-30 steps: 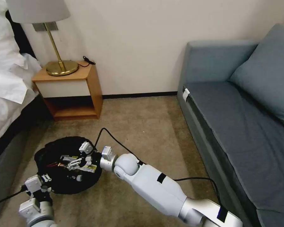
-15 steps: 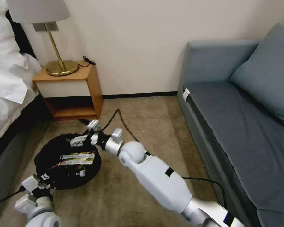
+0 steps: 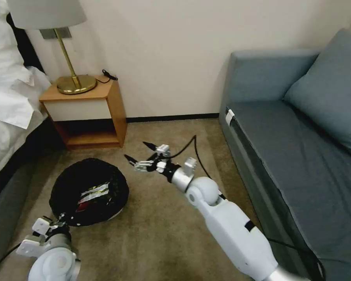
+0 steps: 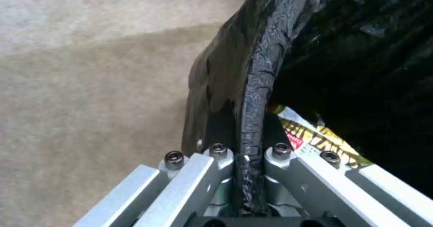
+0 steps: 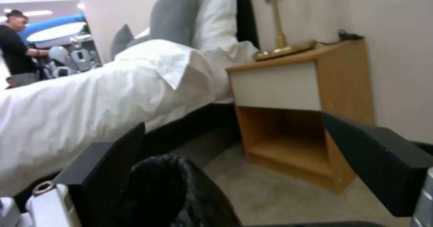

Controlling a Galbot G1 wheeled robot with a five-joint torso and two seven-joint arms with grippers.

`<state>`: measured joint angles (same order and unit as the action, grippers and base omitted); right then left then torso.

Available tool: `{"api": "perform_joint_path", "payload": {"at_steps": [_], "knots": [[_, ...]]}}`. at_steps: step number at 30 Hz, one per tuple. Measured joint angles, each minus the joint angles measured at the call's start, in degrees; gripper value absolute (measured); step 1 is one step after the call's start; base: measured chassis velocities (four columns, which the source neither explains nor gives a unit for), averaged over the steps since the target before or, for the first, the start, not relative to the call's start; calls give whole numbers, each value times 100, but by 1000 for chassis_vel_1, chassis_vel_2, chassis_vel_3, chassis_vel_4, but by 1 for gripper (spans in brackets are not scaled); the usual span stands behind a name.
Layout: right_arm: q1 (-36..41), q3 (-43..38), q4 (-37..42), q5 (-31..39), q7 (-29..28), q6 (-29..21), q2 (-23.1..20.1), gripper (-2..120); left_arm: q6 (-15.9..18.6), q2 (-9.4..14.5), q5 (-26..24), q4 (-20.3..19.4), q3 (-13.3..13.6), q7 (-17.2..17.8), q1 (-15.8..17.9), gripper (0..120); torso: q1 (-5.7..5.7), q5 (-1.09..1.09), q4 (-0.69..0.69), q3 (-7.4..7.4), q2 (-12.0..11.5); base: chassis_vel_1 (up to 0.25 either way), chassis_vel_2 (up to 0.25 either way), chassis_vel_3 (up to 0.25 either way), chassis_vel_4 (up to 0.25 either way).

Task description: Pick up the trash bin, then pick up the garbage on the floor and place it into the trash bin.

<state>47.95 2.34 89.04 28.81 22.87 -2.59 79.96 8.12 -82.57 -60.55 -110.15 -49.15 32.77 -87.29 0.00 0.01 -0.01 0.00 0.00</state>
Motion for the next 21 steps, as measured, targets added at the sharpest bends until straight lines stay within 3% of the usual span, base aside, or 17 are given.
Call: {"api": "perform_joint_path", "payload": {"at_steps": [8, 12, 21], "knots": [[141, -209, -77, -125, 34, 2, 99, 100, 112, 349, -39, 216, -2, 183, 100, 7, 0, -1, 1, 0, 0, 0, 0, 0, 0], [99, -300, -188, -199, 40, 20, 205, 100, 208, 448, 80, 247, 0, 165, 99, 21, 0, -1, 1, 0, 0, 0, 0, 0, 0], [59, -538, -308, -308, -15, 163, 181, 100, 519, 660, 946, 46, -49, -109, -29, 56, 0, -1, 1, 0, 0, 0, 0, 0, 0]]}}
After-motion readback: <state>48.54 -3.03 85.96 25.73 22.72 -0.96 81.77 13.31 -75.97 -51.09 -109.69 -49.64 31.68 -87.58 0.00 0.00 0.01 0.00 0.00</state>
